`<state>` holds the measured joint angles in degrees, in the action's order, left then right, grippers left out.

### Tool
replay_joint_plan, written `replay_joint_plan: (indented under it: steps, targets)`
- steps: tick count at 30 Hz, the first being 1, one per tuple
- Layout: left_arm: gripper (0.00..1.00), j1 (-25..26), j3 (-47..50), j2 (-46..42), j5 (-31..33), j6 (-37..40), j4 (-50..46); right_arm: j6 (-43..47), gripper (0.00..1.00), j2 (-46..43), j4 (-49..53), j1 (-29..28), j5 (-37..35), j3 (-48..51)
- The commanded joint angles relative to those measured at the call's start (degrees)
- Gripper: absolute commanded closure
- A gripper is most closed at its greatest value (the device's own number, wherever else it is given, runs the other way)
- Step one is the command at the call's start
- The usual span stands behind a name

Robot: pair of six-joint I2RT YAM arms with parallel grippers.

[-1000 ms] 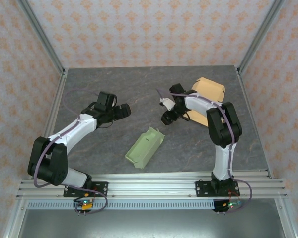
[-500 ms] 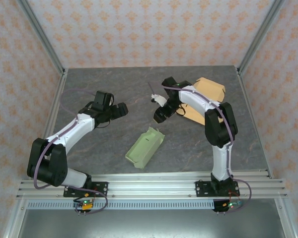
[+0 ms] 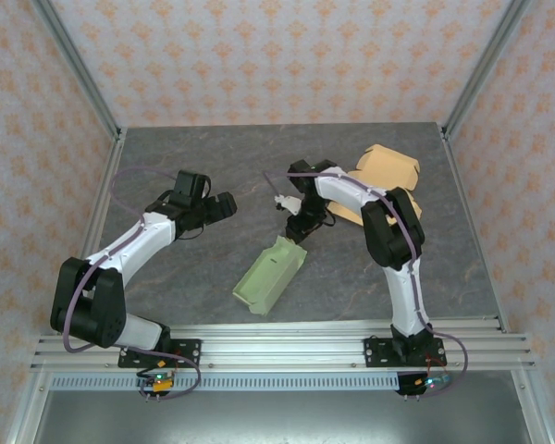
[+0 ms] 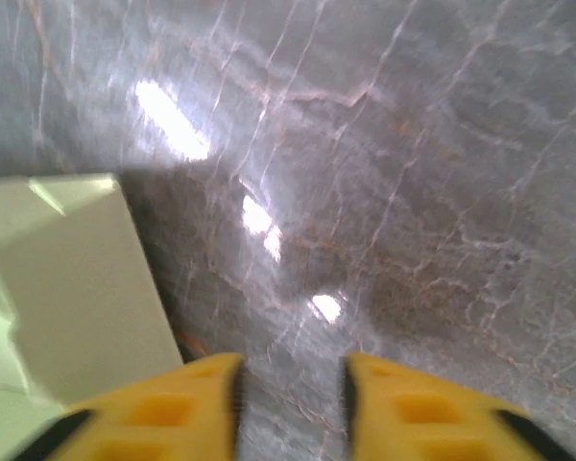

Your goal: Fold the paper box

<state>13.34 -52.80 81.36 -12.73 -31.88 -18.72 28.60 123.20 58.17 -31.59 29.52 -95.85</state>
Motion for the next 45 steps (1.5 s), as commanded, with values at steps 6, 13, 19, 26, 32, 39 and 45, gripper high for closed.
replay_joint_plan:
  steps: [6,13,19,26,32,39,45]
  targets:
    - [0.08,-0.60,-0.39,-2.93,-0.24,0.15,-2.19,-2.18,0.94,-7.69,-14.20,-0.25,0.06,7.74]
    - [0.08,-0.58,-0.53,-4.35,-1.07,-0.19,-3.25,-0.64,0.65,-9.80,-9.27,1.56,5.55,5.37]
    - [0.08,-1.22,1.46,-4.53,-0.19,-0.73,-2.72,2.50,0.49,-5.37,2.11,-1.80,4.81,0.51]
    - [0.07,-1.43,1.80,-3.92,-0.49,-0.91,-2.33,0.49,0.48,-2.59,3.30,-3.04,-1.05,-0.24]
    - [0.08,-1.42,1.57,-3.01,-0.38,-0.97,-2.02,-1.03,0.61,-0.17,2.35,-3.65,-8.08,-0.25]
    - [0.08,-1.41,1.46,-2.33,-2.16,-0.92,-1.67,-2.25,0.93,-7.00,-9.07,-3.65,-7.21,6.33]
    - [0.08,-1.47,1.32,-4.14,-3.92,-0.80,-1.32,-3.07,1.00,-16.49,-23.34,-2.40,-6.49,14.49]
